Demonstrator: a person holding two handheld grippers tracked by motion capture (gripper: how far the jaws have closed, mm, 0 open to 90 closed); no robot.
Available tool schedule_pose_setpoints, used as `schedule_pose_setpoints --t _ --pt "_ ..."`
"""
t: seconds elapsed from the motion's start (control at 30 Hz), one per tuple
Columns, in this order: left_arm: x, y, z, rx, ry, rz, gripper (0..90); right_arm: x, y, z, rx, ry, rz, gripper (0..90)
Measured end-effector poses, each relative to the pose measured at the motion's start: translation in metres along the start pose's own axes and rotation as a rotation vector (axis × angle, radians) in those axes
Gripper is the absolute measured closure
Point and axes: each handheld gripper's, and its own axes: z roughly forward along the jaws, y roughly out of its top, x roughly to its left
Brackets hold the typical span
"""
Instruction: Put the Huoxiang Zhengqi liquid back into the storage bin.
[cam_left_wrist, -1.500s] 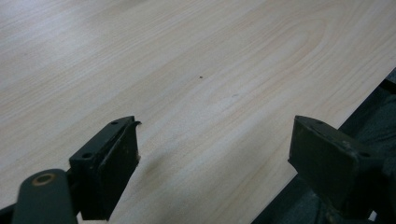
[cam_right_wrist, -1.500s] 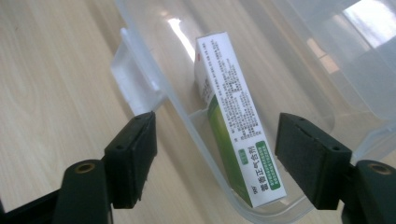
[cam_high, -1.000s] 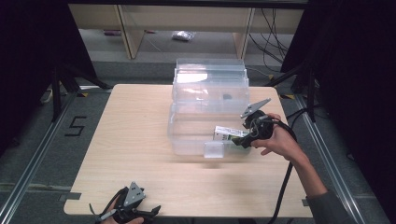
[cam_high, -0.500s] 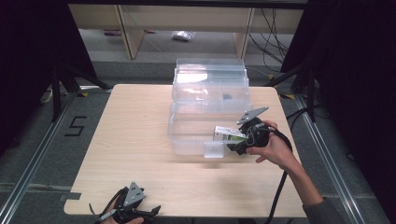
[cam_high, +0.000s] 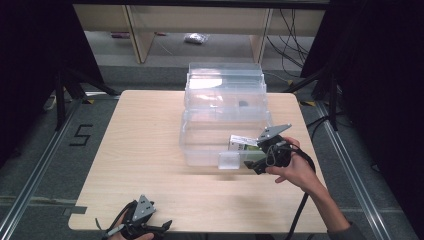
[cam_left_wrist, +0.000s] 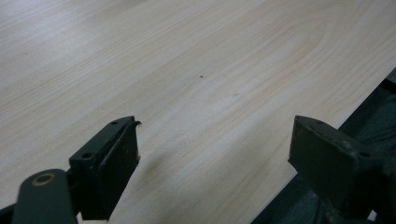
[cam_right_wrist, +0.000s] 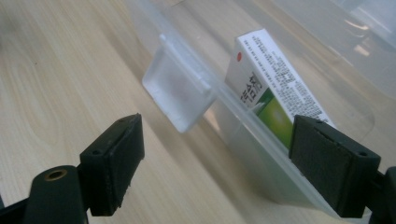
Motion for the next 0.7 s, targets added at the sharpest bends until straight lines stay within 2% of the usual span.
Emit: schedule_pose_setpoints --t 0.03,0.13,0.17,0.2,0.23,0.27,0.33,0.37,0.4,0.43,0.47,0.53,0.57,0.6,0.7 --pt "0.000 0.000 0.000 0.005 0.000 0.009 15.2 0.001 -0.001 -0.001 0.015 0.014 0.002 19.3" --pt "0.000 0.000 0.000 0.006 -0.001 0.005 15.2 0.005 -0.006 0.000 0.002 0.011 0.005 19.2" --pt "0.001 0.000 -0.001 0.013 -0.002 0.020 15.2 0.006 -0.007 0.000 0.011 0.024 -0.002 19.2" --pt "0.001 0.000 -0.001 0.013 -0.001 0.016 15.2 0.006 -0.008 0.000 0.000 0.027 -0.006 19.0" --pt "0.000 0.000 0.000 -0.001 -0.004 0.003 15.2 0.008 -0.008 0.001 -0.012 0.027 0.015 19.0" --pt "0.000 0.000 -0.001 0.004 0.001 0.009 15.2 0.007 -0.010 0.001 -0.018 0.019 -0.003 19.0" --pt "0.001 0.000 -0.001 0.003 0.001 0.012 15.2 0.009 -0.011 0.000 -0.015 0.025 0.008 19.0" --pt "0.001 0.000 -0.001 0.012 0.001 0.021 15.2 0.011 -0.012 0.001 -0.035 0.014 0.014 18.9" --pt "0.000 0.000 0.000 0.000 0.002 0.006 15.2 0.011 -0.012 0.000 -0.023 0.028 0.007 19.0" --pt "0.001 0.000 -0.001 0.005 0.001 0.011 15.2 0.013 -0.013 0.001 -0.045 0.024 0.010 18.9" --pt "0.000 0.000 0.000 0.000 0.000 0.002 15.2 0.014 -0.014 -0.001 -0.031 0.029 0.017 18.9" --pt "0.001 0.000 -0.001 0.011 -0.001 0.020 15.2 0.018 -0.016 0.001 -0.044 0.038 0.016 19.1" --pt "0.001 0.000 -0.001 0.010 0.000 0.020 15.2 0.020 -0.017 0.002 -0.049 0.036 0.011 19.3" --pt "0.000 0.000 0.000 0.000 0.001 0.002 15.2 0.022 -0.017 0.002 -0.042 0.040 0.007 19.3" --pt "0.000 0.000 0.000 0.000 0.001 0.007 15.2 0.026 -0.020 0.003 -0.049 0.052 -0.001 18.9"
